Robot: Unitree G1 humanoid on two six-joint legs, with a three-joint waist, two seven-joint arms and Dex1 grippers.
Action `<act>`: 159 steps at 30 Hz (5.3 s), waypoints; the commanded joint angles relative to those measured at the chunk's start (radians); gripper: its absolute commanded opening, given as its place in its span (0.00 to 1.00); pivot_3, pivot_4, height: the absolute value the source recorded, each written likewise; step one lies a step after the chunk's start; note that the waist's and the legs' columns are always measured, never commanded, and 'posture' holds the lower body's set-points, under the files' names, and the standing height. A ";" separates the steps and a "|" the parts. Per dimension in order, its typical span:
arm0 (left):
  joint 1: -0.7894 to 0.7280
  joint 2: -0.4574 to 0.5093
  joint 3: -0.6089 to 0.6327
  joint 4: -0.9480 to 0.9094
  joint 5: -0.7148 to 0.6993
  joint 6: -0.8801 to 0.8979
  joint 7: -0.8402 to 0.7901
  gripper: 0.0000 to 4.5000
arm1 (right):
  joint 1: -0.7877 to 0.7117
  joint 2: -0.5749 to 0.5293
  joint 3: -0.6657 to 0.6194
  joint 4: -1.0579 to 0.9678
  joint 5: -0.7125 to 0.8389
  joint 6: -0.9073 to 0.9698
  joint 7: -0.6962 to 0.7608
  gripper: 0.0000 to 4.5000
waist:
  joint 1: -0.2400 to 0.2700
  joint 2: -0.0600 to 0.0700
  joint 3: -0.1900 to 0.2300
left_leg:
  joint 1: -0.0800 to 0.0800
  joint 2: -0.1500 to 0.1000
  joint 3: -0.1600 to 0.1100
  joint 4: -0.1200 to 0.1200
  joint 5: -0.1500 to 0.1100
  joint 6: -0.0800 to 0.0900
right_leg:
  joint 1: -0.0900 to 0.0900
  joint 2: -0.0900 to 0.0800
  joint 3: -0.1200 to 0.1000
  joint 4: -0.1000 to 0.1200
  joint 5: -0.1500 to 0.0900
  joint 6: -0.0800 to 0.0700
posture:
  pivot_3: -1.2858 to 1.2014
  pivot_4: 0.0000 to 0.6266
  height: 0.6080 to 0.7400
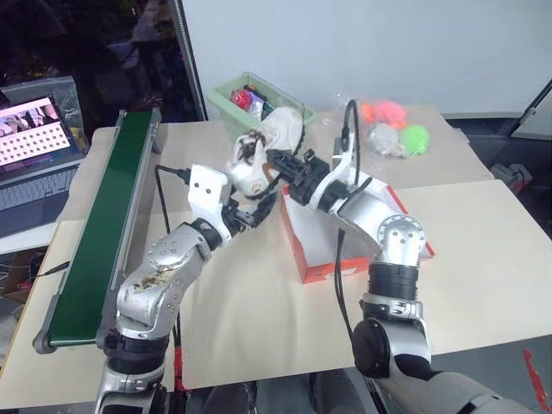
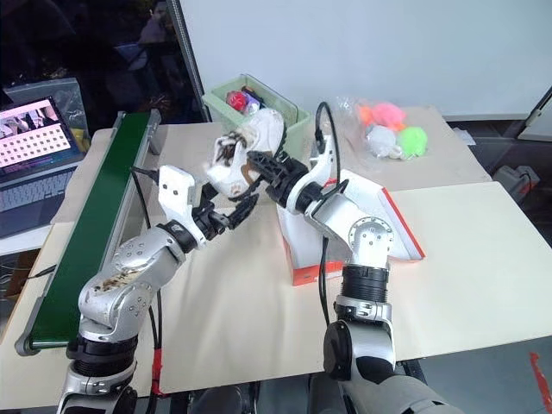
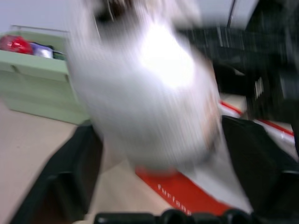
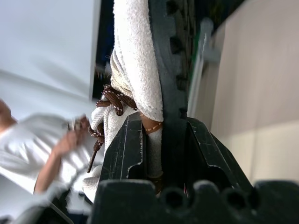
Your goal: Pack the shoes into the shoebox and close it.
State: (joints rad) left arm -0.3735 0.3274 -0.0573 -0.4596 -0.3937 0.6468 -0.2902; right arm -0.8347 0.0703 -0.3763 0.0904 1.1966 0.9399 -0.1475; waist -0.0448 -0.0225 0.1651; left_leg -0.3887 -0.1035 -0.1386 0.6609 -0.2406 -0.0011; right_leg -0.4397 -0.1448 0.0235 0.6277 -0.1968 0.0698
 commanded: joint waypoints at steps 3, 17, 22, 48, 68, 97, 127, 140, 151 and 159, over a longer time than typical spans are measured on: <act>0.032 0.053 0.004 -0.029 0.063 -0.102 -0.052 0.99 | -0.052 -0.214 0.091 -0.035 -0.266 -0.106 0.042 0.21 | 0.001 0.000 0.000 | 0.000 0.000 0.001 0.000 0.000 0.000 | 0.000 0.000 0.000 0.000 0.000 0.000 | 0.52 0.24 1.00; 0.087 0.122 -0.062 0.028 0.123 -0.246 -0.217 0.99 | -0.352 -0.768 0.406 0.121 -0.304 0.643 0.481 0.21 | 0.002 0.002 0.001 | 0.002 0.007 0.009 0.000 -0.002 0.004 | 0.003 0.002 0.003 -0.006 0.000 0.000 | 0.52 0.24 1.00; 0.093 0.102 -0.092 0.003 0.130 -0.258 -0.232 0.99 | -0.328 -0.780 0.508 0.200 -0.392 0.631 0.572 0.21 | 0.014 0.001 0.001 | -0.002 0.007 0.010 0.003 -0.003 0.006 | 0.001 0.002 0.003 -0.003 0.000 0.000 | 0.52 0.24 1.00; 0.111 0.092 -0.073 -0.053 0.128 -0.227 -0.212 1.00 | -0.349 -0.665 0.707 0.481 -0.795 0.341 0.913 0.89 | 0.023 0.002 0.001 | -0.001 0.007 0.010 0.004 -0.003 0.006 | 0.000 0.002 0.004 -0.005 0.000 0.000 | 0.52 0.24 1.00; 0.099 0.014 0.232 0.089 0.288 -0.237 0.169 1.00 | -0.137 -0.543 0.379 -0.399 -0.752 -0.016 0.771 0.95 | 0.021 0.001 0.001 | 0.000 0.011 0.009 0.005 -0.005 0.004 | -0.001 0.006 0.004 -0.002 0.001 0.000 | 0.52 0.24 1.00; 0.254 -0.038 0.478 0.094 0.210 -0.162 0.263 1.00 | 0.366 -0.354 0.647 -0.431 -0.912 -0.409 0.760 0.98 | 0.028 -0.002 -0.002 | 0.011 0.015 0.011 0.008 -0.009 -0.001 | 0.003 0.014 0.011 -0.004 0.003 -0.005 | 0.52 0.24 1.00; 0.251 0.013 0.531 0.154 0.149 -0.060 0.260 1.00 | 0.387 -0.356 0.634 -0.419 -0.934 -0.397 0.716 0.98 | 0.028 -0.002 -0.002 | 0.012 0.015 0.011 0.007 -0.009 -0.002 | 0.003 0.015 0.012 -0.004 0.003 -0.005 | 0.52 0.24 1.00; 0.224 0.040 0.545 0.188 0.149 -0.058 0.268 1.00 | 0.407 -0.350 0.619 -0.435 -0.933 -0.378 0.684 0.98 | 0.027 -0.002 -0.002 | 0.012 0.016 0.011 0.007 -0.010 -0.002 | 0.003 0.015 0.012 -0.004 0.003 -0.005 | 0.52 0.24 1.00; 0.235 0.071 0.596 0.291 0.155 -0.003 0.305 1.00 | 0.405 -0.352 0.602 -0.459 -0.920 -0.354 0.670 0.98 | 0.027 -0.002 -0.002 | 0.012 0.016 0.011 0.007 -0.010 -0.002 | 0.003 0.015 0.012 -0.004 0.003 -0.005 | 0.52 0.24 1.00; 0.233 0.025 0.565 0.249 0.115 0.065 0.290 0.77 | 0.385 -0.347 0.570 -0.466 -0.909 -0.330 0.663 1.00 | 0.032 -0.002 -0.002 | 0.016 0.016 0.011 0.007 -0.010 -0.002 | 0.006 0.015 0.012 -0.004 0.003 -0.005 | 0.52 0.24 1.00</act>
State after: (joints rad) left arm -0.1401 0.3613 0.5263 -0.1972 -0.2595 0.6966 0.0088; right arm -0.4257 -0.2863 0.2160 -0.3270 0.2627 0.6110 0.5187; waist -0.0127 -0.0248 0.1636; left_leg -0.3713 -0.0879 -0.1273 0.6674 -0.2503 -0.0029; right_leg -0.4320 -0.1301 0.0356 0.6238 -0.1938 0.0653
